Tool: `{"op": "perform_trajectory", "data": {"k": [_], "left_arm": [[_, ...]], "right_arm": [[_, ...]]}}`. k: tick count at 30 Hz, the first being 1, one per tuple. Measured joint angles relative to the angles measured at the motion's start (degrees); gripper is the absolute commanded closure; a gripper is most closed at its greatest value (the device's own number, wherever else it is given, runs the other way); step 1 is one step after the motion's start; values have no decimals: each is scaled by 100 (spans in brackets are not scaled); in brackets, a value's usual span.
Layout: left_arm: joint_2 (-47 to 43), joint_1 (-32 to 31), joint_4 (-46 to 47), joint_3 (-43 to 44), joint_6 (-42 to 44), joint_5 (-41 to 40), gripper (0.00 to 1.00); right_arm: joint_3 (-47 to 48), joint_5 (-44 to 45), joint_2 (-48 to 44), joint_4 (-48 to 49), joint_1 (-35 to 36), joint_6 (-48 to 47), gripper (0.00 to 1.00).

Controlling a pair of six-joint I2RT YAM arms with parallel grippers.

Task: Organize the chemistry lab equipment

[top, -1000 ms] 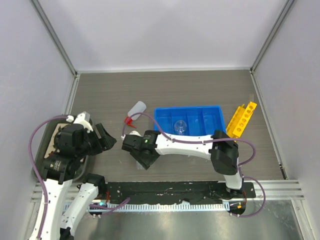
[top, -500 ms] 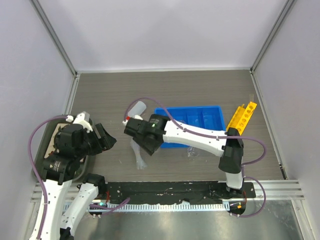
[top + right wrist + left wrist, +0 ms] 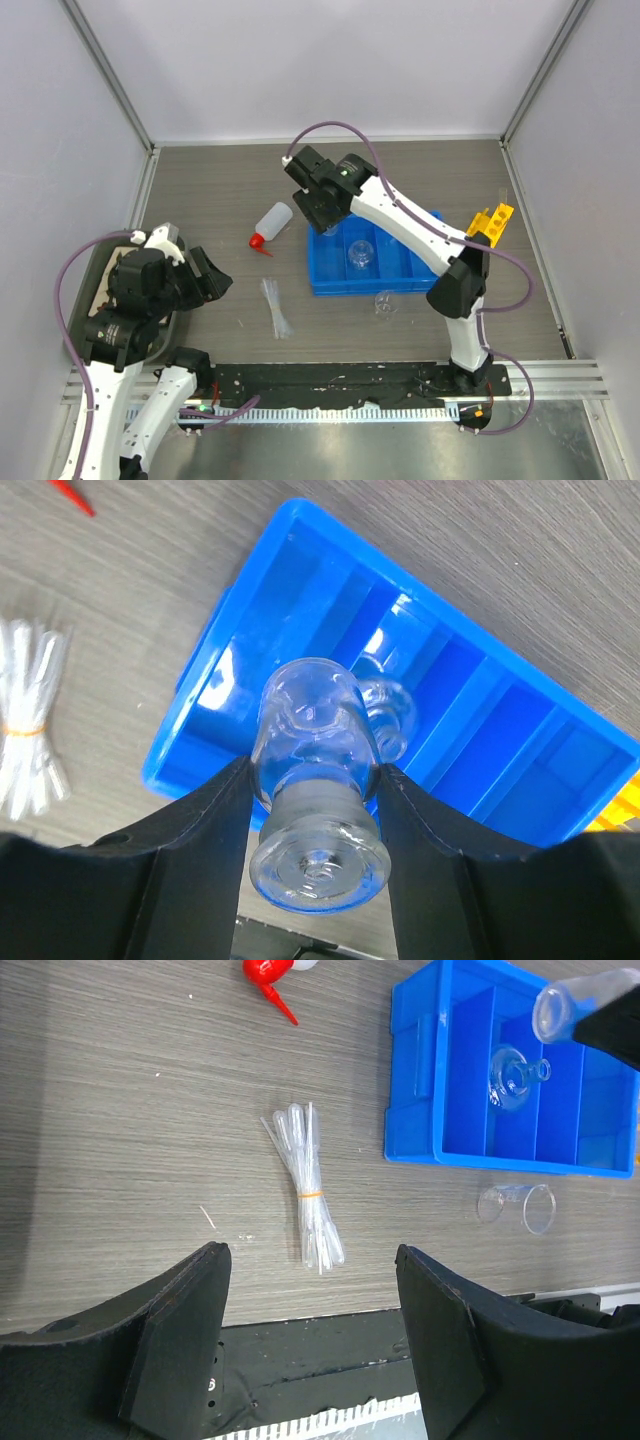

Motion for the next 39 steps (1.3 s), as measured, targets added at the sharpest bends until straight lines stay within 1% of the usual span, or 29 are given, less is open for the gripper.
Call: {"op": "perform_trajectory", "data": {"k": [6, 9, 17, 24, 28, 33, 36, 37, 39], "left_arm": [[4, 0, 0, 0, 20, -4, 28], [28, 0, 2, 0, 61, -7, 28], [118, 0, 7, 0, 109, -11, 29], [136, 0, 7, 0, 111, -31, 28], [136, 0, 7, 0, 116, -55, 28], [136, 0, 2, 0, 116, -61, 28], [136, 0, 0, 0, 120, -76, 29], [136, 0, -2, 0, 120, -81, 28], [136, 0, -2, 0, 120, -96, 29]], "right_arm": [[59, -249, 828, 170, -415, -236, 78], [-157, -382, 1047, 378, -546, -297, 78], [-835, -734, 1080, 933, -669, -343, 78], [-1126, -905, 1095, 1360, -704, -341, 78], [-1283, -951, 1095, 1600, -743, -337, 74], [-1335, -979, 1189, 1777, -772, -323, 72], [-1335, -986, 1244, 1825, -778, -319, 66], [-1335, -984, 1244, 1847, -780, -317, 61], [-1335, -984, 1244, 1871, -793, -315, 57]]}}
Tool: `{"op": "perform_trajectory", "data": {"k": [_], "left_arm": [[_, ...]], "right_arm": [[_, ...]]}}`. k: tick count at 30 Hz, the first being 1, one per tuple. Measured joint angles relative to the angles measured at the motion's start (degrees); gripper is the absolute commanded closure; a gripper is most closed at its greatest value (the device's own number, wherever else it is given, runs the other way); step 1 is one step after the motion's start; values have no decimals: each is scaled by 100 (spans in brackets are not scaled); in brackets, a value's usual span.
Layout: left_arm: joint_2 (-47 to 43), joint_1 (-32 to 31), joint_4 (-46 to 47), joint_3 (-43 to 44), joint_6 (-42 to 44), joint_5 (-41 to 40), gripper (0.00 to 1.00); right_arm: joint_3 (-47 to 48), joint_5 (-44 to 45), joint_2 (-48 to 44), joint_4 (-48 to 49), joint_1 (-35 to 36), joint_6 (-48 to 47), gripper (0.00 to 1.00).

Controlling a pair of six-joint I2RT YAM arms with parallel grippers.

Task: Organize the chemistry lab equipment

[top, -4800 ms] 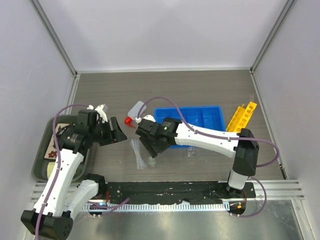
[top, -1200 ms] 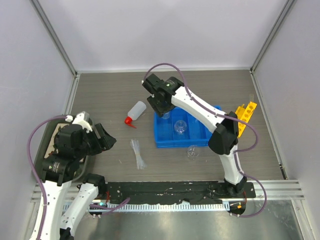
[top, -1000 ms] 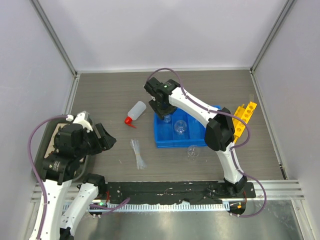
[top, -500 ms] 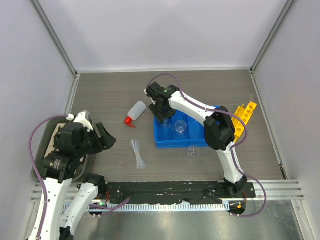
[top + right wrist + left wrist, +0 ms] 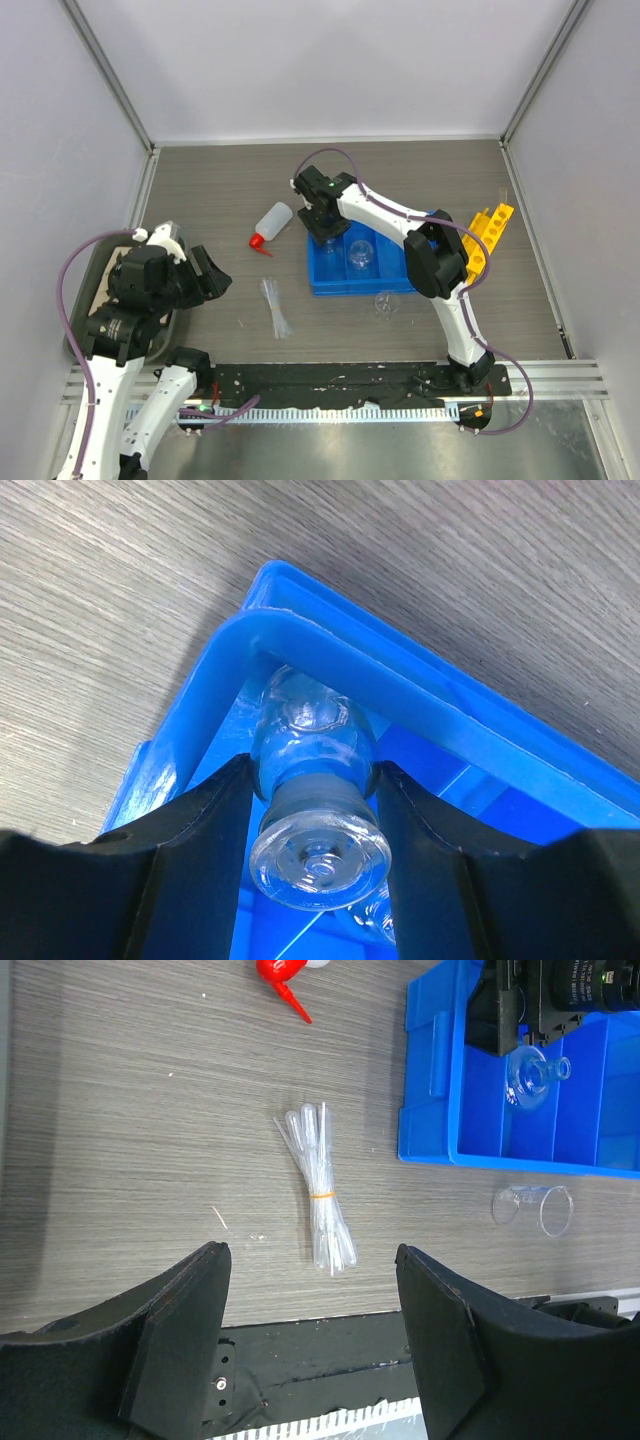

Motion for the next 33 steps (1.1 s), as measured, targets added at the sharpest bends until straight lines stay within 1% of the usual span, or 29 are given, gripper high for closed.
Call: {"op": "perform_trajectory", "data": {"k": [13, 18, 27, 30, 33], "left_arm": [[0, 0, -15, 0, 0, -4, 28], [0, 0, -20, 0, 0, -2, 29], [0, 0, -24, 0, -2, 2, 29], [-7, 0, -26, 0, -2, 2, 28], [-13, 0, -28, 0, -2, 7, 29]], "right_arm": [[46, 7, 0, -57, -9, 37, 39], [286, 52, 0, -234, -9, 48, 31], [734, 264, -35, -643, 15, 81, 29], [752, 431, -229, -855, 98, 153, 29], [728, 662, -678, -1082, 313, 317, 29]]}}
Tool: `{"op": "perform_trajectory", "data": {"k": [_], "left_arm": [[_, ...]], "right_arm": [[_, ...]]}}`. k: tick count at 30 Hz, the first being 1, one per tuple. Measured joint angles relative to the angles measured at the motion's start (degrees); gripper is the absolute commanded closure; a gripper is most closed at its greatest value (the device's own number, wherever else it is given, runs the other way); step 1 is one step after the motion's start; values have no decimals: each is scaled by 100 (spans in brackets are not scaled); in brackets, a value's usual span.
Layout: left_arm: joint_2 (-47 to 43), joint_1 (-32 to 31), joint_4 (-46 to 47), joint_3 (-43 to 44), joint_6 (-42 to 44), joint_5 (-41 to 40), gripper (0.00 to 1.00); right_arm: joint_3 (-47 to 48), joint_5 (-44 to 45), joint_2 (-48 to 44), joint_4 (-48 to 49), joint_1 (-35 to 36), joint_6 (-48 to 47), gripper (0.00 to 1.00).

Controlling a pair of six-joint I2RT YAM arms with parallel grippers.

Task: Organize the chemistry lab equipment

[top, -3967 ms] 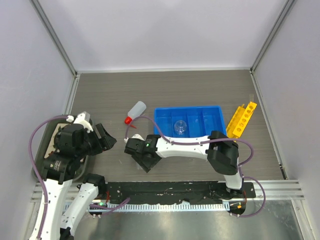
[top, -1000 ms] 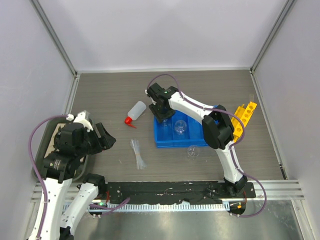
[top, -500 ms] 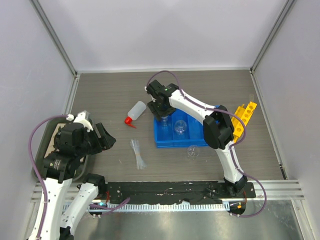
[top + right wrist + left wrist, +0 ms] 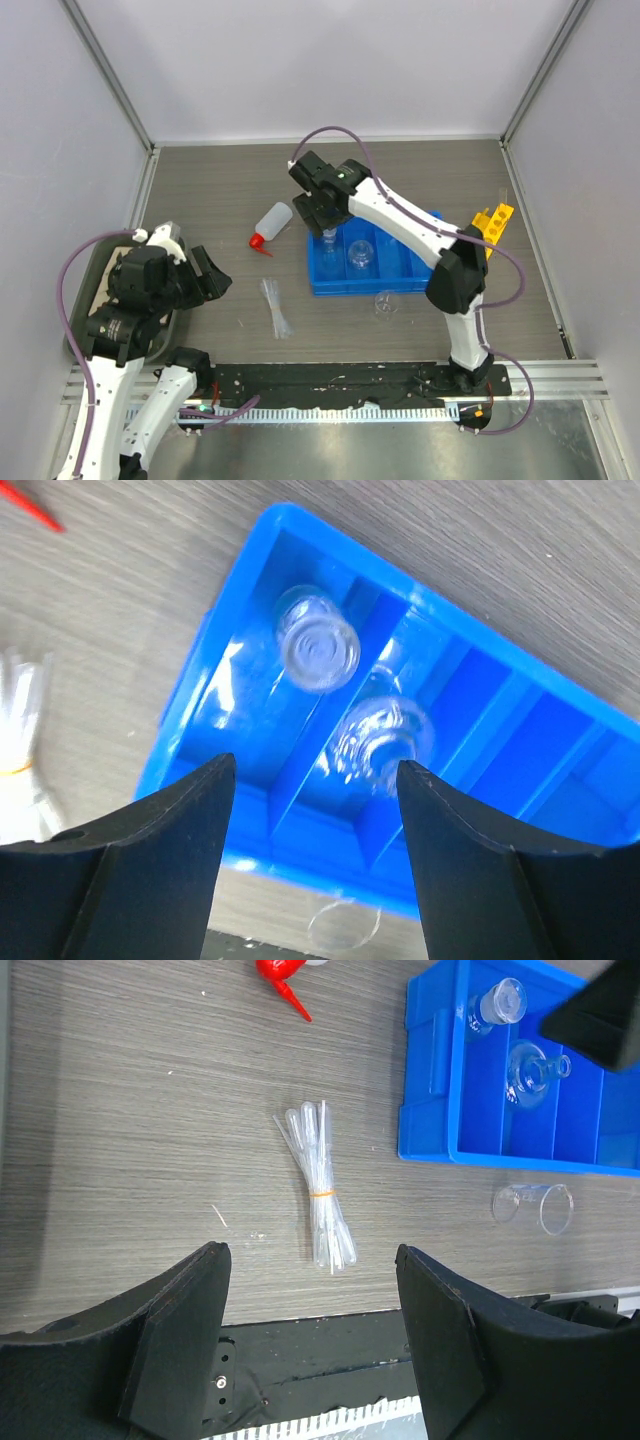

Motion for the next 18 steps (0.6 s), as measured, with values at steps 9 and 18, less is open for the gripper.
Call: {"op": "perform_trajectory", "data": {"k": [9, 18], "left_arm": [[76, 0, 0, 0, 96, 348, 29], [286, -17, 17, -2, 310, 791, 28]], "right_arm": [[-2094, 450, -2988, 39, 662, 1432, 33], [-5117, 745, -5237, 173, 839, 3412, 36]]}}
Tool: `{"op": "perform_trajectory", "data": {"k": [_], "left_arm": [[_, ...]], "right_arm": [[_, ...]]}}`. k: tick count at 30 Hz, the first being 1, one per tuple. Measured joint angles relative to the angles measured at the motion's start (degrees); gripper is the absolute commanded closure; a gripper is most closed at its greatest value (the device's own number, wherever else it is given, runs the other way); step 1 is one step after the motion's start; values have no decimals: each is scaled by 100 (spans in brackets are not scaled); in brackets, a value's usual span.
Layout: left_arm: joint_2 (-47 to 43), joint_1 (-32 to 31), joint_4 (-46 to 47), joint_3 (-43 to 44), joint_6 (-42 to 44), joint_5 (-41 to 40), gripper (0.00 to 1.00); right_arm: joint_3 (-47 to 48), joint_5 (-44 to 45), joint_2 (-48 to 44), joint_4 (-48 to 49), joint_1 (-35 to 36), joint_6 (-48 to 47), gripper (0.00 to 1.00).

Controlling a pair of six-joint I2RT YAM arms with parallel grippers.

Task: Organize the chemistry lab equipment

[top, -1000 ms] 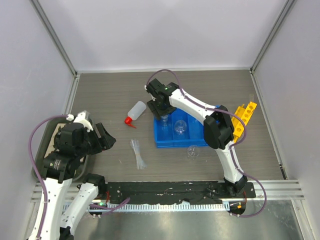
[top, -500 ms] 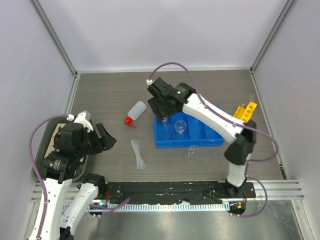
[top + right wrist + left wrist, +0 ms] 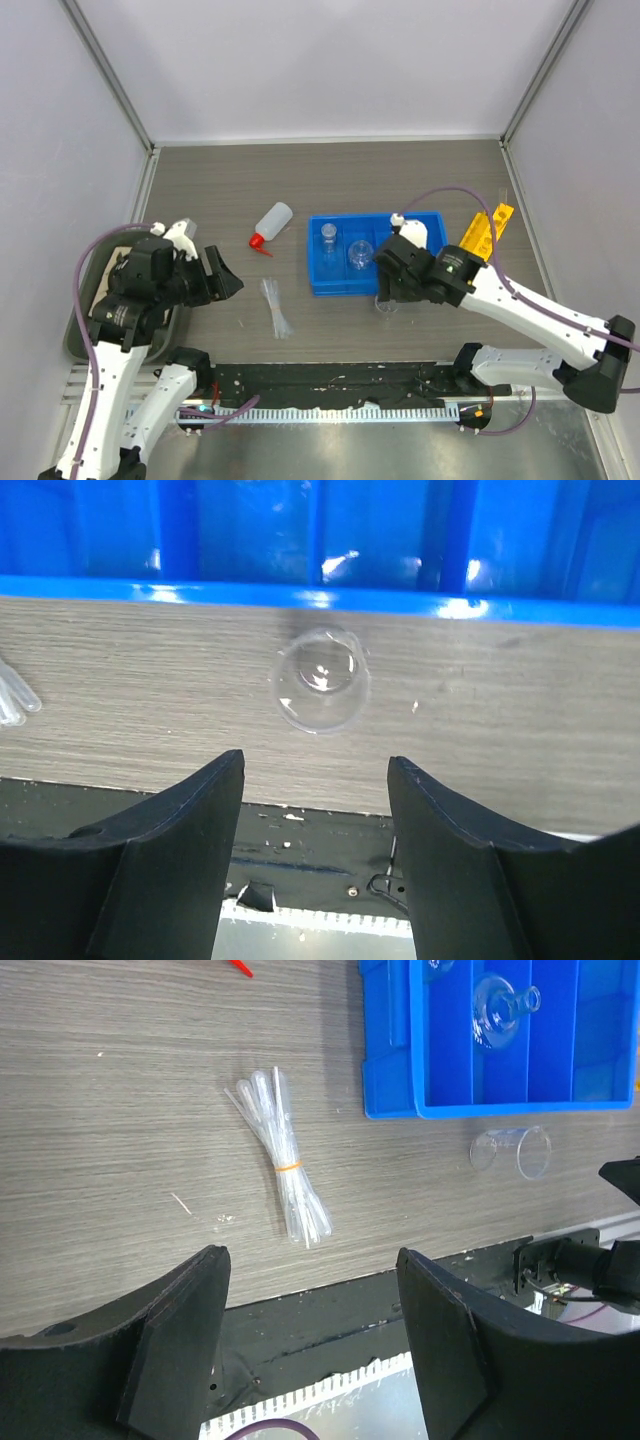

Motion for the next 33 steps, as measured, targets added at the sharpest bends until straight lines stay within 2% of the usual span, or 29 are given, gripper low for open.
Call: {"op": "perform_trajectory", "data": {"k": [6, 14, 27, 33], "left_arm": [[229, -15, 142, -181, 155, 203, 29], [299, -17, 249, -337, 262, 240, 29], [188, -138, 251, -341, 284, 229, 29], [162, -168, 251, -341, 282, 227, 29]], "right_arm": [[-953, 190, -785, -48, 4, 984, 39], [-1856, 435, -1008, -15, 4, 1834, 45], [-1993, 581, -553, 540, 4, 2284, 46], [-2028, 671, -299, 776, 4, 2363, 52]]}}
